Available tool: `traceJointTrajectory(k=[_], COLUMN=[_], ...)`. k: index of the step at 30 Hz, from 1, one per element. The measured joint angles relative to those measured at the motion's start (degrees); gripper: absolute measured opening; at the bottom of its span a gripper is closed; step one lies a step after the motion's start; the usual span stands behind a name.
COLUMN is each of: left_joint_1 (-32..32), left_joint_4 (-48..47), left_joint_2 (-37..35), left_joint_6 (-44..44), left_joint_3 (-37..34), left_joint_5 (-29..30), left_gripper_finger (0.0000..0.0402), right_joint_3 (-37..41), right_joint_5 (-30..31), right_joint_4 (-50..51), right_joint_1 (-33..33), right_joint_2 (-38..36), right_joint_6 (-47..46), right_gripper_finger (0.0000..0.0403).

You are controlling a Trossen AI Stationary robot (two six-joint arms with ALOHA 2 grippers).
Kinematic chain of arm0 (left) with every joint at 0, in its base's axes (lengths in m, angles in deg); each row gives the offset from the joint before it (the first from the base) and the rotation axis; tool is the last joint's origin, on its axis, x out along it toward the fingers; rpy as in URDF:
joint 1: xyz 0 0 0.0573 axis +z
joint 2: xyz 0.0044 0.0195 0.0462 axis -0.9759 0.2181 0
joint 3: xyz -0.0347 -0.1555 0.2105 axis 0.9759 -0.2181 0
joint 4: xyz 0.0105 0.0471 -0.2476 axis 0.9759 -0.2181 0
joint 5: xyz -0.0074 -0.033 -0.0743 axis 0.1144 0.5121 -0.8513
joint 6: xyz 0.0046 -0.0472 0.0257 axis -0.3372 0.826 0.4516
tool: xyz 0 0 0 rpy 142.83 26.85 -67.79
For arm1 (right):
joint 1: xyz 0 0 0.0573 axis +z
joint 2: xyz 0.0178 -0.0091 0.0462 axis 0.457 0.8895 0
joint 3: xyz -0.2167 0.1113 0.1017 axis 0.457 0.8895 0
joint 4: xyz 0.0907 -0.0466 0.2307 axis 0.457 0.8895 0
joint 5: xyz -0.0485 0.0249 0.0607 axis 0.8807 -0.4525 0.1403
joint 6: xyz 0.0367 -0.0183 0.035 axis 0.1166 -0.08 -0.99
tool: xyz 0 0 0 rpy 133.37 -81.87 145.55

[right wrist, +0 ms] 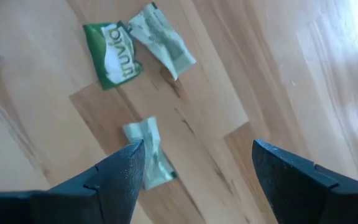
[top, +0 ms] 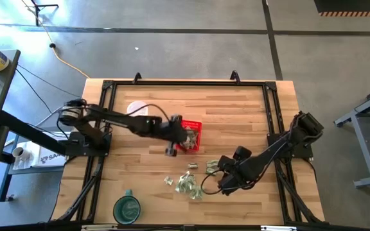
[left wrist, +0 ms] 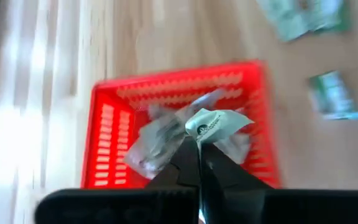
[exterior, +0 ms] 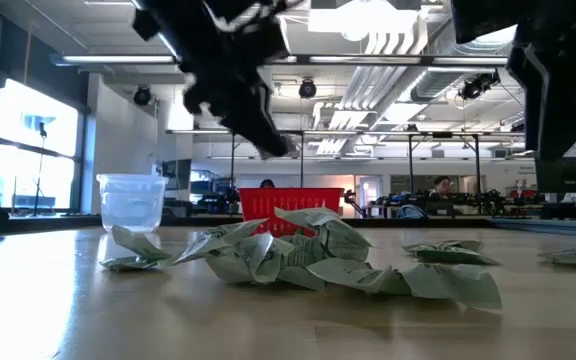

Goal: Pick and place Stevia / Truvia into bins
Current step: Put the stevia packet into the red basket

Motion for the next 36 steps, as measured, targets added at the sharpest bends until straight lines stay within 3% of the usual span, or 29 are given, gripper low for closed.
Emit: traceJointTrajectory(k=[2,6,10,13,17,24,30,33,36], left_joint_1=[2.19,3.32,1.59,-0.87,-4.53,-8.5,-10.89,-11.98,-12.5], left_joint_4=[0.7,1.06,-6.24,-13.31,-20.08,-25.43,-26.07,-26.83,-28.21], left_joint_2=[1.64,2.03,0.43,-2.21,-4.7,-6.72,-6.76,-6.76,-6.76], left_joint_6=[0.05,3.92,7.12,11.58,15.91,22.55,26.06,27.35,28.84], left_joint_3=[-0.2,-0.01,1.47,3.32,3.22,3.22,2.45,1.8,1.67], left_joint_5=[-1.92,-2.86,-4.65,-3.2,1.04,4.47,4.51,4.54,4.4], left_gripper_finger=[0.0069,0.0189,0.0291,0.0333,0.0338,0.0291,0.0267,0.0264,0.0266], right_joint_3=[0.0,0.0,0.0,0.0,0.0,0.17,8.27,11.87,13.23], right_joint_5=[-0.39,-1.33,1.06,2.29,-3.11,-5.4,-9.62,-11.18,-13.24], right_joint_4=[0.12,-0.79,-3.75,-5.4,-6.36,-9.65,-14.26,-17.18,-18.3], right_joint_1=[0.77,2.63,4.3,4.89,4.71,1.94,-2.67,-3.72,-3.68], right_joint_2=[0.0,0.0,0.16,1.57,5.32,8.65,3.8,-0.08,-2.36], right_joint_6=[-1.1,-1.17,4.87,10.18,13.27,12.04,1.52,4.22,13.0], right_gripper_finger=[0.0287,0.0287,0.0287,0.0287,0.0287,0.0287,0.0286,0.0286,0.0286])
